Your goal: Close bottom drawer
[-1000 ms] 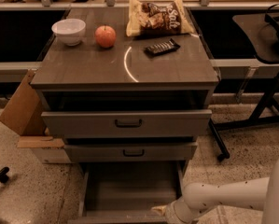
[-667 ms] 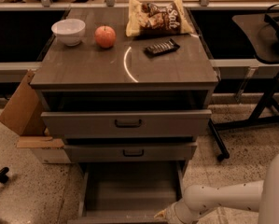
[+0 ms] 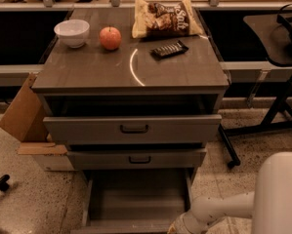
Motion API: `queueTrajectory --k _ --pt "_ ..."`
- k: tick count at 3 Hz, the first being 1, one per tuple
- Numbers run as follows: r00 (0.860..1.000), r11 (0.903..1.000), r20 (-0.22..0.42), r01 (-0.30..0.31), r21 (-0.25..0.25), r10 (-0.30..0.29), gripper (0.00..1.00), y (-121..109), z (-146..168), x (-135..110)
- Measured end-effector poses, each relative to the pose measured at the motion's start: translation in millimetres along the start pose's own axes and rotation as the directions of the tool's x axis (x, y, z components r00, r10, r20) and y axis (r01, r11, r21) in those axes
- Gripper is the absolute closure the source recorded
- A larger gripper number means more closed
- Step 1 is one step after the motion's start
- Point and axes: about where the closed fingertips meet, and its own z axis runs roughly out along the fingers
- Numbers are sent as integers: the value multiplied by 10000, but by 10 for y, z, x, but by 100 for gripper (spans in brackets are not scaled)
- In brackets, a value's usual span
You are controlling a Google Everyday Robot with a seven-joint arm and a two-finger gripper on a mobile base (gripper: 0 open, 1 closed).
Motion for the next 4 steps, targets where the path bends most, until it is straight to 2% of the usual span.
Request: queueTrajectory --k 1,2,3,4 --pt "9988 9989 -150 -471 -63 470 100 73 365 348" --pt "9988 9989 -149 -470 -63 469 100 73 366 348" --pt "9998 9997 -30 -220 135 221 100 6 416 420" --pt "9999 9984 126 -18 573 11 100 -115 460 518"
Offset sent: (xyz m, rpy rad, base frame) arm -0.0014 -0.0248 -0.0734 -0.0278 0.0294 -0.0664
